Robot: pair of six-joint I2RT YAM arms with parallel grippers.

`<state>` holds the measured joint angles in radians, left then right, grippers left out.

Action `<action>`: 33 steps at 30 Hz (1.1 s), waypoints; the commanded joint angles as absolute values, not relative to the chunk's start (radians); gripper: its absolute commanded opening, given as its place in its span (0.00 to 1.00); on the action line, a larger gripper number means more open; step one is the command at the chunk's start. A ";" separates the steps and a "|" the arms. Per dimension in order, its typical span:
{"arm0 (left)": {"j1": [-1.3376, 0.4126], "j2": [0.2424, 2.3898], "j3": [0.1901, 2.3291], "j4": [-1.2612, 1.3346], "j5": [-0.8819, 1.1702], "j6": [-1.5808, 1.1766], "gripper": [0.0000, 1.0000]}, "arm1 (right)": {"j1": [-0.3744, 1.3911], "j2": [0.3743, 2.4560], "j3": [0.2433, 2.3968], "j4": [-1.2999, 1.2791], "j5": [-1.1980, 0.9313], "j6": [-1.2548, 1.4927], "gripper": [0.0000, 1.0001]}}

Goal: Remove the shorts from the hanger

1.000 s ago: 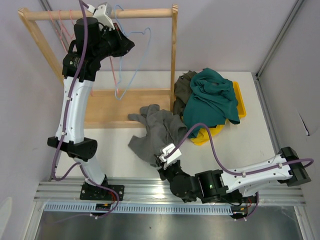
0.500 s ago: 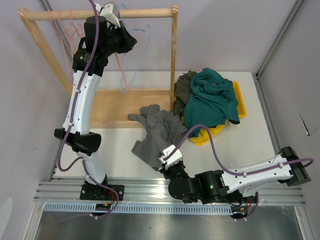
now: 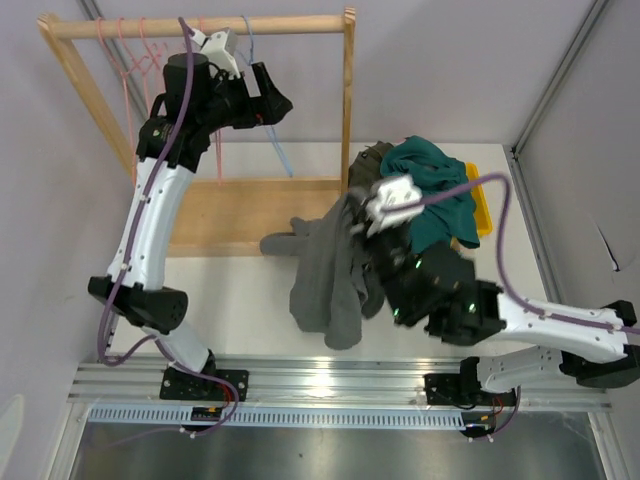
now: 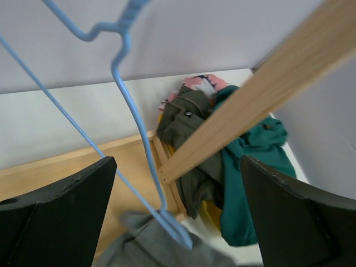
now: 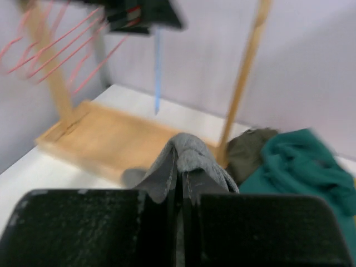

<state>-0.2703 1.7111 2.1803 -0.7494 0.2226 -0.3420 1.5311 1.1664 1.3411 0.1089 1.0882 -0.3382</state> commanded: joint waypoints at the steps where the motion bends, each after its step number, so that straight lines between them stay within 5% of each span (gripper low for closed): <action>1: -0.276 1.550 2.143 -0.686 0.328 -0.361 0.99 | 1.357 1.167 1.567 0.069 0.879 -0.425 0.00; 13: -0.276 1.214 1.777 -0.555 0.448 -0.365 0.99 | 0.752 1.554 2.355 -0.222 0.506 -0.353 0.00; 19: -0.276 1.152 1.697 -0.566 0.457 -0.347 0.99 | 0.536 1.652 2.376 -0.219 0.420 -0.261 0.00; 22: -0.276 1.123 1.657 -0.552 0.457 -0.348 0.99 | 0.451 1.623 2.223 -0.193 0.388 -0.165 0.00; 30: -0.276 1.078 1.560 -0.525 0.443 -0.348 0.99 | 0.393 1.398 1.299 0.172 0.374 0.092 0.00; 33: -0.276 1.057 1.537 -0.522 0.430 -0.347 0.99 | 0.394 1.355 1.116 0.258 0.371 0.214 0.00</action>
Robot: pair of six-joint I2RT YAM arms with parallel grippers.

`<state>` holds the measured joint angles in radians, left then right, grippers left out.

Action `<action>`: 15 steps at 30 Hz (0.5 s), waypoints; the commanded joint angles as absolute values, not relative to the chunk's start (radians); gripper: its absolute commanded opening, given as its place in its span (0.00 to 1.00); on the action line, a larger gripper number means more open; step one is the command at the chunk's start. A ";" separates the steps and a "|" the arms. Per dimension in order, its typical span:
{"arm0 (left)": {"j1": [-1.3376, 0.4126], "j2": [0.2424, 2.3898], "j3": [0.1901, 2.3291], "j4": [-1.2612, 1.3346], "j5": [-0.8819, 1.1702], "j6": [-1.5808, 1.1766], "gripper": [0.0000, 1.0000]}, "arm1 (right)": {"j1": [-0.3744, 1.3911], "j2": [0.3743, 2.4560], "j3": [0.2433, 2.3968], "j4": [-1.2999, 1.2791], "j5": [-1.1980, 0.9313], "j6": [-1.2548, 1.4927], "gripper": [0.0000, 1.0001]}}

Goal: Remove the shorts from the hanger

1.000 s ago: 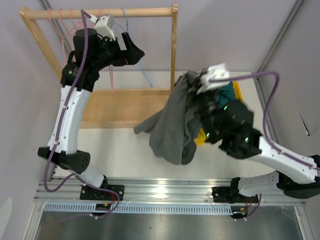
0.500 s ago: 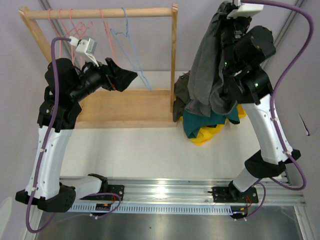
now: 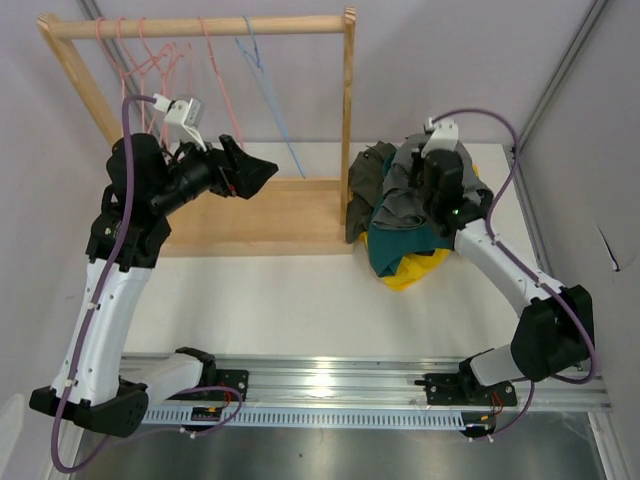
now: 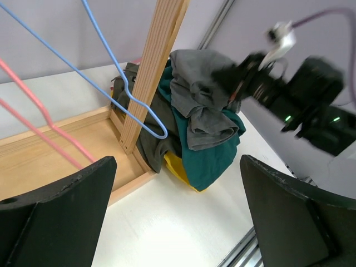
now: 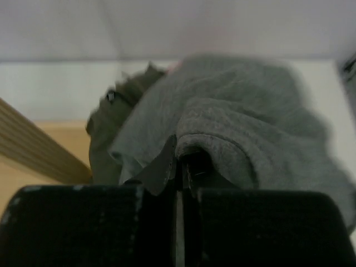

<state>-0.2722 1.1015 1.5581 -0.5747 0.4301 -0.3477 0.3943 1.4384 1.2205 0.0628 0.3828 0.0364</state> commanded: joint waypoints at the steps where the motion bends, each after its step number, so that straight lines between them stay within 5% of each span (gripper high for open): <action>1: -0.276 1.052 1.534 -0.520 0.423 -0.347 0.99 | 0.394 1.351 1.018 0.276 0.368 0.242 0.00; 11: -0.278 1.006 1.532 -0.571 0.385 -0.345 0.99 | 0.388 1.431 0.880 0.347 0.333 0.293 0.00; 12: -0.278 1.005 1.537 -0.575 0.380 -0.345 0.99 | 0.384 1.418 0.897 0.328 0.327 0.288 0.14; 14: -0.278 0.997 1.549 -0.594 0.376 -0.341 0.99 | 0.385 1.399 0.931 0.278 0.334 0.255 0.60; 15: -0.278 0.996 1.558 -0.600 0.362 -0.339 0.99 | 0.385 1.369 0.961 0.264 0.342 0.246 0.99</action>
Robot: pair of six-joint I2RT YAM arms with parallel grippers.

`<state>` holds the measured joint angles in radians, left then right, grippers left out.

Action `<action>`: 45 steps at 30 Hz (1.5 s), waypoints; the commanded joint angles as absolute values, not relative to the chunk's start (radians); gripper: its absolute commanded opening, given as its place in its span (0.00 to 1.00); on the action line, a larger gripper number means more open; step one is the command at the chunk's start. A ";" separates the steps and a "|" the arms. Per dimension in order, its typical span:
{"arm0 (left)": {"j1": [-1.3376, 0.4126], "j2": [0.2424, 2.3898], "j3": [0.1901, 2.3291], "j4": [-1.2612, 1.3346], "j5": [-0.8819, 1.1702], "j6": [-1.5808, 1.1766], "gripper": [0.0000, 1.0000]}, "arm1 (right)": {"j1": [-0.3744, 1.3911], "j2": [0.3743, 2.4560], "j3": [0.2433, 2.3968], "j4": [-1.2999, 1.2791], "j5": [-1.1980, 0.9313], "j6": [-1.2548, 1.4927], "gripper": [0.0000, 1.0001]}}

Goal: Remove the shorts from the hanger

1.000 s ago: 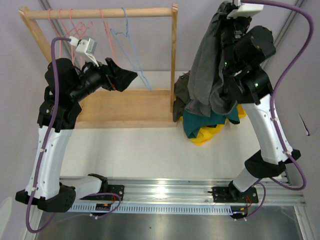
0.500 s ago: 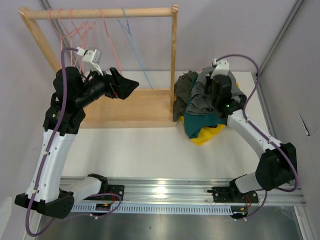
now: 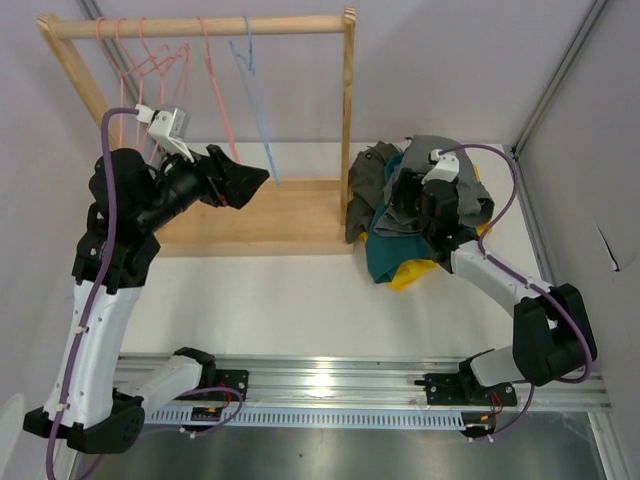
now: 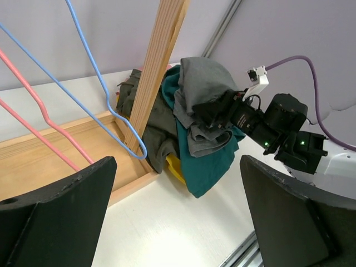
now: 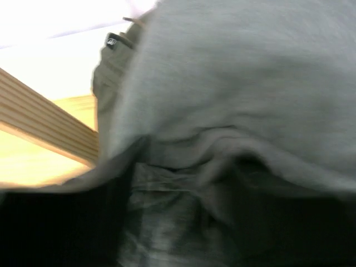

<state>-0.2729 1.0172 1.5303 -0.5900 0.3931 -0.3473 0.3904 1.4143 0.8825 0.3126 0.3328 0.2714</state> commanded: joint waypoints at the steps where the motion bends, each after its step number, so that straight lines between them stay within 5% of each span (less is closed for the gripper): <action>1: -0.278 0.994 1.562 -0.607 0.353 -0.333 0.99 | 0.384 1.349 0.974 0.250 0.356 0.235 0.99; 13: -0.278 0.893 1.510 -0.722 0.118 -0.255 0.99 | 0.429 0.919 1.114 -0.099 0.319 0.227 0.99; 21: -0.278 0.724 1.174 -0.651 -0.353 -0.377 0.99 | 0.632 0.611 0.832 -0.199 0.253 0.357 0.99; 28: -0.278 0.620 0.775 -0.253 -0.461 -0.305 0.84 | 0.859 0.538 0.701 -0.198 0.322 0.393 0.99; 33: -0.278 0.560 0.441 0.102 -0.696 -0.220 0.92 | 0.988 0.531 0.651 -0.157 0.382 0.367 1.00; 45: -0.253 1.058 0.164 0.997 -0.838 -0.008 0.99 | 1.083 0.601 0.614 -0.084 0.365 0.344 0.99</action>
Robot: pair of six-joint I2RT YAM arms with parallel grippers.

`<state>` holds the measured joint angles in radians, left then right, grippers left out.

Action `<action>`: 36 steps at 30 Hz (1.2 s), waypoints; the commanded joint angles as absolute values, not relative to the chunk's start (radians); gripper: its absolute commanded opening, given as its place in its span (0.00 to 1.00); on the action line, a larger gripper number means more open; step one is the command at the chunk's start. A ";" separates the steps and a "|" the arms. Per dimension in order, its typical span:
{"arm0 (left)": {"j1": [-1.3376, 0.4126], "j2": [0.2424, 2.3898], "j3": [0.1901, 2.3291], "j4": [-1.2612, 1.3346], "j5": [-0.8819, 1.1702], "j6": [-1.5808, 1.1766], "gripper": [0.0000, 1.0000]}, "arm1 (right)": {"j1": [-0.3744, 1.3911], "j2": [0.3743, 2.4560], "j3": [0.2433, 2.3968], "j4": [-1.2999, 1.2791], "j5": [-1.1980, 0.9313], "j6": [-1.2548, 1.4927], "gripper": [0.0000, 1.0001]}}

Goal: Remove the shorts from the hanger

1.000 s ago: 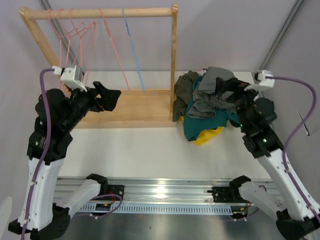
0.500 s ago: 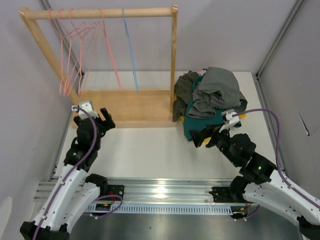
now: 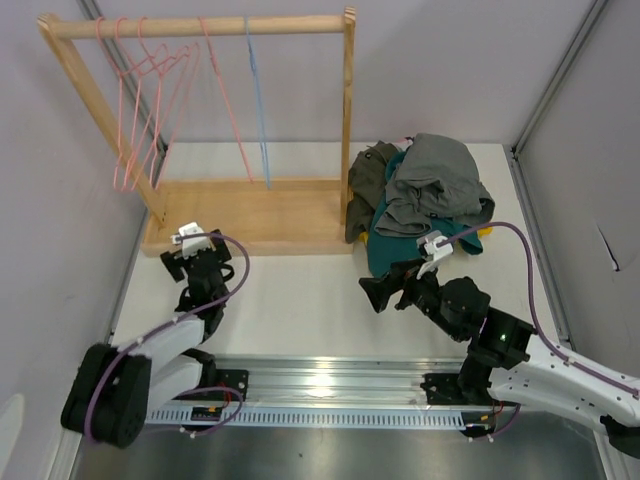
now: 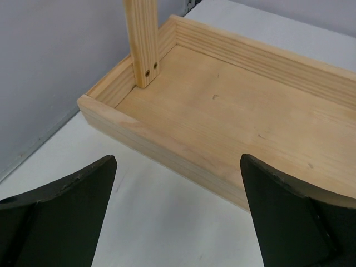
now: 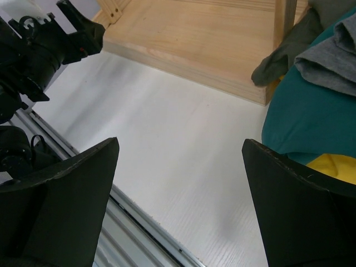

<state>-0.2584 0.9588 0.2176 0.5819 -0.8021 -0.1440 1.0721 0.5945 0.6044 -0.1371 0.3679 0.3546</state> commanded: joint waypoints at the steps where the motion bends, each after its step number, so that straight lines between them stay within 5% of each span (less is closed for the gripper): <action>1: -0.252 1.098 0.157 1.044 -0.807 0.020 0.99 | 1.085 0.601 0.614 -0.084 0.364 0.342 0.99; 10: -0.106 1.372 0.089 1.407 -0.249 0.049 0.99 | 1.091 0.637 0.638 -0.097 0.342 0.304 0.99; 13: -0.077 1.340 0.170 1.178 -0.102 0.060 0.95 | 1.091 0.658 0.632 -0.066 0.344 0.298 0.99; 27: -0.067 1.338 0.158 1.210 -0.083 0.058 0.99 | 1.094 0.835 0.836 -0.186 0.517 0.325 0.99; 36: -0.067 1.339 0.160 1.210 -0.083 0.058 0.99 | 1.091 0.801 1.006 -0.118 0.638 0.075 0.99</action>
